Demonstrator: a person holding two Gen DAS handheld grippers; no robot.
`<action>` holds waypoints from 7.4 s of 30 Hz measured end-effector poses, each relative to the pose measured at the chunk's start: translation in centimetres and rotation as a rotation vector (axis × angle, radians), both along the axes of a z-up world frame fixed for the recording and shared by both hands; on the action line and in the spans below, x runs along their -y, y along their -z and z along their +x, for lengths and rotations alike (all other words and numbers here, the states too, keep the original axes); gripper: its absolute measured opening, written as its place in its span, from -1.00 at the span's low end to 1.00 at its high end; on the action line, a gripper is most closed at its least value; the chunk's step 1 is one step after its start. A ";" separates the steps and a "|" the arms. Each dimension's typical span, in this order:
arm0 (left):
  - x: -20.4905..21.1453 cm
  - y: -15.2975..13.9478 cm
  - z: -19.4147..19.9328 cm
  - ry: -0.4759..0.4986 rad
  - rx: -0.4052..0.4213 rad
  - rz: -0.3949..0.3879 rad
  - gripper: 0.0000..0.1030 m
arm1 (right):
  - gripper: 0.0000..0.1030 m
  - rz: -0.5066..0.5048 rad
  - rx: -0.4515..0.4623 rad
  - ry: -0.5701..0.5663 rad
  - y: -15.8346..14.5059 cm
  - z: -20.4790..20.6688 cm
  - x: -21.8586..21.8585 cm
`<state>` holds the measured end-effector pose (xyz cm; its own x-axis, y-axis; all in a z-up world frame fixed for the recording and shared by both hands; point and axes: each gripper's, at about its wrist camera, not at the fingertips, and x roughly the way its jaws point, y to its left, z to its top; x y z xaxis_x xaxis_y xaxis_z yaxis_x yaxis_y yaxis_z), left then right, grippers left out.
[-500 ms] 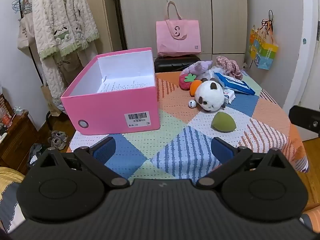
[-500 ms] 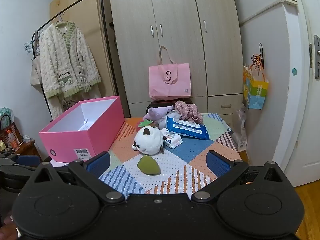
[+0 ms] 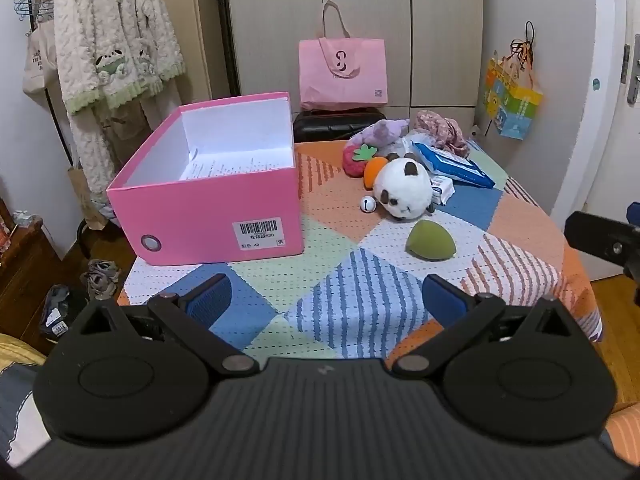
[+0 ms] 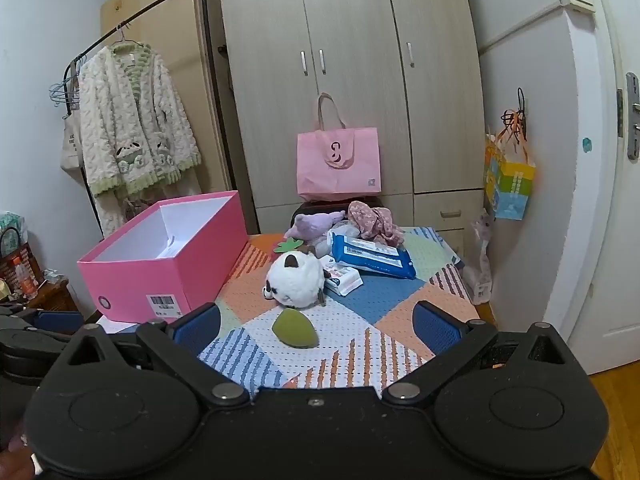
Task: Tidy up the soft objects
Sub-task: 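Move both tools toward the white plush toy on the table, then close the left and right grippers together around the white plush toy, then lift the white plush with both grippers and carry it over the pink box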
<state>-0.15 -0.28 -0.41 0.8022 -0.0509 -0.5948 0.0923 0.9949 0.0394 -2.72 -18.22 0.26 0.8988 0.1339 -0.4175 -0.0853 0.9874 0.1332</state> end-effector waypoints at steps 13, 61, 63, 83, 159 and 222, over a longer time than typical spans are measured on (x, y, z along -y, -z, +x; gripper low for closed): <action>0.4 0.0 0.0 0.010 0.012 0.025 1.00 | 1.00 -0.003 -0.038 0.015 0.8 1.1 0.6; -0.7 1.2 -1.6 0.026 0.149 -0.006 1.00 | 1.00 -0.118 0.051 -0.017 2.0 -0.7 -0.9; -0.7 1.2 -1.6 0.023 0.151 -0.006 1.00 | 1.00 -0.117 0.045 -0.013 2.1 -0.5 -0.9; -0.3 0.2 -1.1 0.074 0.190 0.000 1.00 | 1.00 -0.099 0.077 -0.050 1.9 0.3 0.3; 5.0 4.5 21.5 0.355 -0.200 -0.259 0.29 | 0.47 -0.001 -0.057 -0.373 8.9 21.8 -1.3; -10.0 -5.7 8.0 0.278 -0.203 -0.171 0.29 | 0.32 -0.230 0.066 -0.629 -1.2 9.8 -16.4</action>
<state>7.81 9.69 5.27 0.6109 -0.3622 -0.7040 0.3482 0.9215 -0.1719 7.06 -1.79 1.45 0.7033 0.5546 -0.4447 -0.6542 0.7497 -0.0996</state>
